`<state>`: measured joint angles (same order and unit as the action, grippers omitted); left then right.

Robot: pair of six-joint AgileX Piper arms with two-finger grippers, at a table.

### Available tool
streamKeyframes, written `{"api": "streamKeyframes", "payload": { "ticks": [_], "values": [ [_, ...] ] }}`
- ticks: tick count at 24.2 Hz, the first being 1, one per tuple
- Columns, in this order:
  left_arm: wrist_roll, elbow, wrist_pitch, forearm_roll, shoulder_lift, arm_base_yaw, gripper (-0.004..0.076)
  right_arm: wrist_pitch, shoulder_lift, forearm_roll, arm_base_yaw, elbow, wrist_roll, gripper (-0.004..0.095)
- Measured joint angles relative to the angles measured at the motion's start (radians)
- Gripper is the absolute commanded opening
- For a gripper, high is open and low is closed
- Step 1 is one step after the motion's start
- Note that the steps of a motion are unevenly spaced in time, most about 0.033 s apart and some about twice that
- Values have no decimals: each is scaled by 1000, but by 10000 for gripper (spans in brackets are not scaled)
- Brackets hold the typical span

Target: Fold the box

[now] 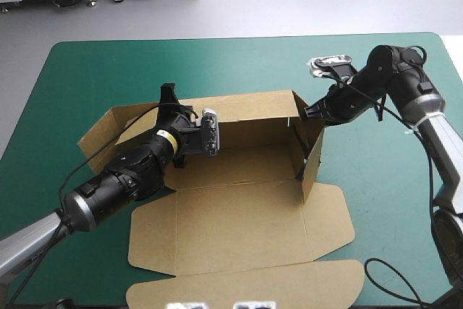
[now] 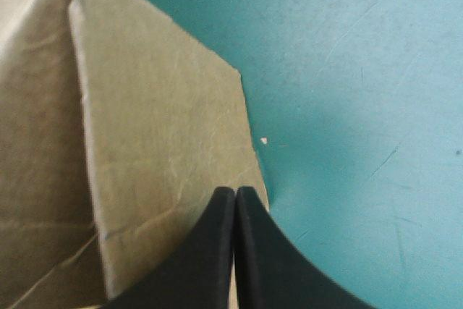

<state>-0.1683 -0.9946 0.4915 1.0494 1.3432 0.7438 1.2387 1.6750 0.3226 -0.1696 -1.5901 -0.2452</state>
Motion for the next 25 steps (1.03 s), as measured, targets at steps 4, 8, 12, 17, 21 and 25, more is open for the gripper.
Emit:
{"api": "streamKeyframes", "payload": {
  "ticks": [4,8,12,17,21,25],
  "values": [
    [0,0,0,0,0,0,-9,-114,-90,79,0,172,-113,-18],
    [0,0,1,0,0,0,-9,-303,-177,172,0,365,-267,-18],
    [0,0,2,0,0,0,-9,-483,-276,287,0,546,-455,-18],
    [0,0,2,0,0,0,-9,-608,-332,463,0,690,-681,-18],
    [0,0,2,0,0,0,-9,-670,-344,709,0,788,-944,-18],
    [0,0,8,1,0,0,-9,-683,-345,879,0,838,-1127,-18]
  ]
}}
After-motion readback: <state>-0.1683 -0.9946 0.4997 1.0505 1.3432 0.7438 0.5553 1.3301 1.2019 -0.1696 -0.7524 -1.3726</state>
